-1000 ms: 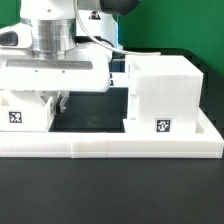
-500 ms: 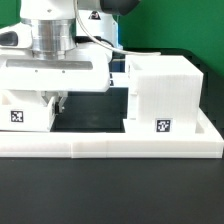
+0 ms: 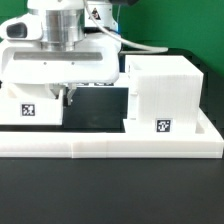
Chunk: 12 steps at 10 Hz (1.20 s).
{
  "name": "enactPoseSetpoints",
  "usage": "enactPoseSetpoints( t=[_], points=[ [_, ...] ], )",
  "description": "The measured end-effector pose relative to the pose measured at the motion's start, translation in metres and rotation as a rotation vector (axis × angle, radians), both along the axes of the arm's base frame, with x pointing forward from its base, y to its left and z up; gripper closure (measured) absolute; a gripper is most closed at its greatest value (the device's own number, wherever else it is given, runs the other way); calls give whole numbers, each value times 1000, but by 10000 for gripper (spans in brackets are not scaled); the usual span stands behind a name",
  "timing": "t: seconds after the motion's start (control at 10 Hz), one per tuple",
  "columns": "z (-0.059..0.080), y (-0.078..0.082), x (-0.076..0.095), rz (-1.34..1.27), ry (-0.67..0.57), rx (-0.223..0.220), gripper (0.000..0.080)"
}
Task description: Assemble drawer
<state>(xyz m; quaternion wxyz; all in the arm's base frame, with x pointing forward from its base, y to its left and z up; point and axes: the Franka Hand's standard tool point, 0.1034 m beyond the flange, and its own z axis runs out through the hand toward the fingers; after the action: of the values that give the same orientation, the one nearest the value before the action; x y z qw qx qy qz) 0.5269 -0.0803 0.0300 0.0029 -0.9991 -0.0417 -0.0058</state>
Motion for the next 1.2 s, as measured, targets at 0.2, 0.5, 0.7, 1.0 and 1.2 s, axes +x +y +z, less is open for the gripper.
enactPoseSetpoints(
  t=[0.2,0.5,0.7,1.0,1.2],
  points=[
    [-3,-1,-1,-2,3,-3,758],
    [-5,3,0,236,-1,-26,758],
    [-5,11,3,481,9,-38,757],
    [-6,5,1,729,27,-40,757],
    [-7,4,0,869,38,-48,757]
  ],
)
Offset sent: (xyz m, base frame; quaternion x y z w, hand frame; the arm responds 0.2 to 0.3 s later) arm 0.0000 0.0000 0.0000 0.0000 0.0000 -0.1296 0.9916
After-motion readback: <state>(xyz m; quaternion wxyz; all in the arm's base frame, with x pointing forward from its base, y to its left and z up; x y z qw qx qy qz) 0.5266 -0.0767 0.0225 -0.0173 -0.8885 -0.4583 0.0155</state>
